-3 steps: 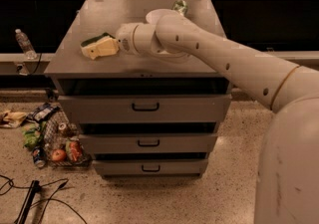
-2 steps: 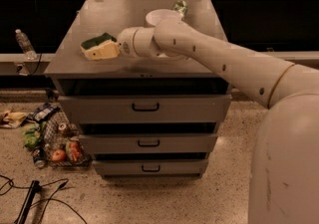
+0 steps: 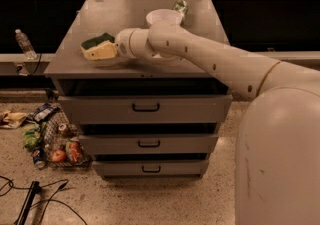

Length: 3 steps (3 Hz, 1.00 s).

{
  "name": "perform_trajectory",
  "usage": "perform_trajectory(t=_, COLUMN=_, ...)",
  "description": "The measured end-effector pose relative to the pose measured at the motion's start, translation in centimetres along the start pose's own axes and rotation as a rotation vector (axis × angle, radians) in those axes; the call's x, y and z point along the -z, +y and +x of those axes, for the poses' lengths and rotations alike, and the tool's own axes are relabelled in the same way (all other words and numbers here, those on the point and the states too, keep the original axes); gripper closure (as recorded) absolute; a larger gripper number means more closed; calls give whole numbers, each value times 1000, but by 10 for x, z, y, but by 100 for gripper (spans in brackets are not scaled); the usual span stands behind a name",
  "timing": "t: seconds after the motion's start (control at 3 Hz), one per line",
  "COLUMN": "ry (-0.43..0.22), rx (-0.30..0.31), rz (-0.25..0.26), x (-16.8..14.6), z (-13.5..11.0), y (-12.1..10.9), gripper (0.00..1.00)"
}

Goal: Place sponge into white bowl

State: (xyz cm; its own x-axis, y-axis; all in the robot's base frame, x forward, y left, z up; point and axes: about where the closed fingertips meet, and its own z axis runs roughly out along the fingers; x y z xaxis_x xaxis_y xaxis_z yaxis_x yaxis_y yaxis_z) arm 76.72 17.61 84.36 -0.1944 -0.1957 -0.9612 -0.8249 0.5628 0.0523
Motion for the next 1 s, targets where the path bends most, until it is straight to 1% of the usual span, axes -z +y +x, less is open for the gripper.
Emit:
perform_trajectory(t=0.67, ry=25, rx=40, rz=-11, x=-21, z=0, y=1, gripper=0)
perform_trajectory(t=1.0, ry=42, rx=57, rz=-20, x=-25, z=2, y=3, gripper=16)
